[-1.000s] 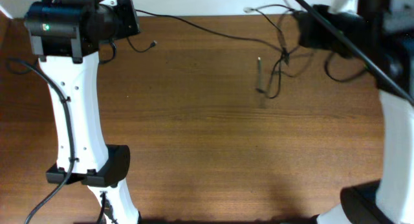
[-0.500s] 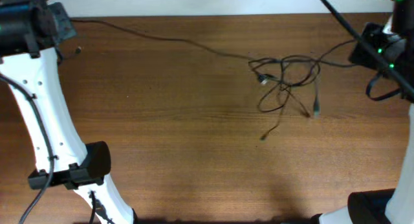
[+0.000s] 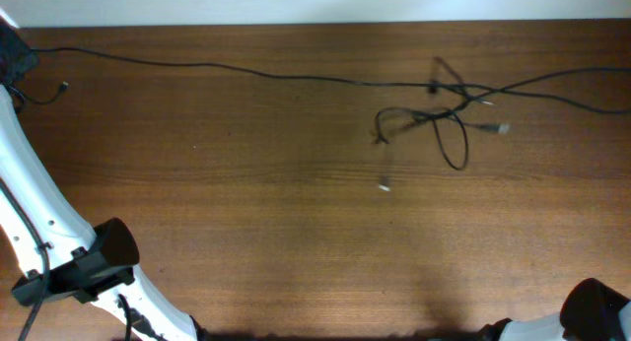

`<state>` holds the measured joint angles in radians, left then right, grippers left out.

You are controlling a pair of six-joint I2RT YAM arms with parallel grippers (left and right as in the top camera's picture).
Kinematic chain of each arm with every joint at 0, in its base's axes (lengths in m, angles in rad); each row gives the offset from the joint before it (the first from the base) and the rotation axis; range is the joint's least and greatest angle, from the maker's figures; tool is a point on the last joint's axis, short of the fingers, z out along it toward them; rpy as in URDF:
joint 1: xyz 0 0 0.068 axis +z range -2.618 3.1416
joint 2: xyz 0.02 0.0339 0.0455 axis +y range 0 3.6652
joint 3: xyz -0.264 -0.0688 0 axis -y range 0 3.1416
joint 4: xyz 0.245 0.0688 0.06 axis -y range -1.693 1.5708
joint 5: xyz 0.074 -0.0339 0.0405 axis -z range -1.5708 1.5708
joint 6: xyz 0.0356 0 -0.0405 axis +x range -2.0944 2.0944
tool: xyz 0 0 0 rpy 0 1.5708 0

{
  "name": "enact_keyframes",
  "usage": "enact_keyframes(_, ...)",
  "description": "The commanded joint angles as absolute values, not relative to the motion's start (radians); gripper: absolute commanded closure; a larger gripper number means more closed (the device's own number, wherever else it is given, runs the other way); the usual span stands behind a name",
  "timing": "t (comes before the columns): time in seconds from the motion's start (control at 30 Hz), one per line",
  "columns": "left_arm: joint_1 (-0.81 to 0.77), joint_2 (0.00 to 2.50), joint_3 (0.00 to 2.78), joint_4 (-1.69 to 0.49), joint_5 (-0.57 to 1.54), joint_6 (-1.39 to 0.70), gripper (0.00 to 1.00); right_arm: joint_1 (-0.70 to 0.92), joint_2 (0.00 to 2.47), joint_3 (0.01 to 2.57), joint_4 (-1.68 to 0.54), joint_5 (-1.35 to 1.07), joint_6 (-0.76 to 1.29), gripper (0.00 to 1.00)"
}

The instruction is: Untangle cables

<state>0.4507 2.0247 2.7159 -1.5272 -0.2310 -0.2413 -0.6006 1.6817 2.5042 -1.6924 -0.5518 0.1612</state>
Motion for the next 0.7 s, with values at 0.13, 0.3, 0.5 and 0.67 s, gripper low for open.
enact_keyframes(0.13,0.483,2.057,2.712,-1.483,-0.225,-0.195,1.0,-0.794,1.854,2.511,-1.699,-0.595,0.17,0.96)
enact_keyframes(0.3,0.54,2.065,2.712,-1.46,-0.198,-0.191,1.0,-0.834,1.929,2.511,-1.699,-0.607,0.206,0.96)
enact_keyframes(0.5,0.449,2.065,2.712,-1.54,0.345,0.065,1.0,-0.44,1.899,2.511,-1.699,-0.728,0.1,0.96)
enact_keyframes(0.67,0.337,2.065,2.712,-1.638,0.408,0.108,1.0,0.019,1.903,2.511,-1.645,-0.56,0.178,0.96)
